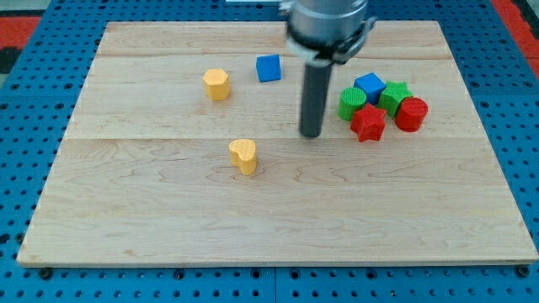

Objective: Move the yellow blocks to the left of the green circle

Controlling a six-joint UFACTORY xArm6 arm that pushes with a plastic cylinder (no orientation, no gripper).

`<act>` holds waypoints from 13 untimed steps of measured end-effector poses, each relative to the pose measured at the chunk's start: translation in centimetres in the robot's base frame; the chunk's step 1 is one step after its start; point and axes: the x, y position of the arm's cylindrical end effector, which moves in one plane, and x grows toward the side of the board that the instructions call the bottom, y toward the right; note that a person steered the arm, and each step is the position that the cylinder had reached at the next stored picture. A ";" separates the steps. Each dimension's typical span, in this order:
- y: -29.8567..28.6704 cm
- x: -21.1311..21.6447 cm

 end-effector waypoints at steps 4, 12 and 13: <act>-0.8 -2.3; -6.7 -19.1; 3.5 -14.3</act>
